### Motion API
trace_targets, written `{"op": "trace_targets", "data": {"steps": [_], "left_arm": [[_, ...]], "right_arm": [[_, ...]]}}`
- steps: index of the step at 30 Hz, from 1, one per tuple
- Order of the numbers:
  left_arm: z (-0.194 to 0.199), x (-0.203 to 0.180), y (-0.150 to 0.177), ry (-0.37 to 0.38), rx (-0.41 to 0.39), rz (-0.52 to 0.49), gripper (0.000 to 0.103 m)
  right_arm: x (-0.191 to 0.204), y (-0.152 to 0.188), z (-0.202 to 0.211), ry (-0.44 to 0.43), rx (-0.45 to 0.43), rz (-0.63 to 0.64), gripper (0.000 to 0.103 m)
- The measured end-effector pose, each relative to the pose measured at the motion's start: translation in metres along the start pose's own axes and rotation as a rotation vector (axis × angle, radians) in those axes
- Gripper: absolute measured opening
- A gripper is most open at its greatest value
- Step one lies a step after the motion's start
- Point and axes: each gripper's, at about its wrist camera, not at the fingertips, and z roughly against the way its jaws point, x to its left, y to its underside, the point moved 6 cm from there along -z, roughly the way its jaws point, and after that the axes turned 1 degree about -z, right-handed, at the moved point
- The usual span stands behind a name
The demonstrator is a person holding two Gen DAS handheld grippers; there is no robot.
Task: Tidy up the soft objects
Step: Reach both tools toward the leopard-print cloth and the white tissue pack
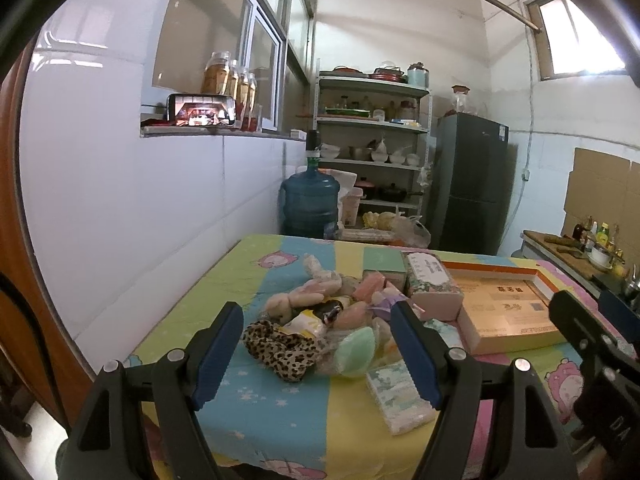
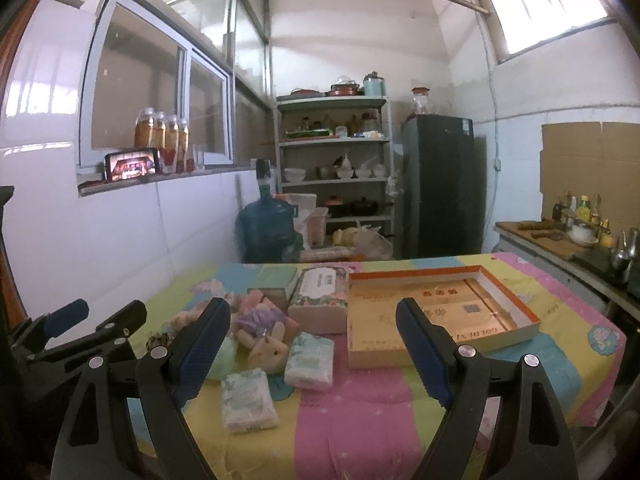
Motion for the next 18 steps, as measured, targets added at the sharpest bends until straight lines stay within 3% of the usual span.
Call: {"op": "trace_targets", "data": {"steps": [9, 18], "left_arm": [[-0.002, 0.018, -0.001, -0.021, -0.006, 0.025, 0.076], [-0.015, 0.039, 0.002, -0.027, 0.021, 0.055, 0.076]], "right_arm": [[-0.005, 0.004, -0.003, -0.004, 0.014, -0.012, 0.086], [0.002, 0.024, -0.027, -0.038, 0.097, -0.007, 0.086]]}}
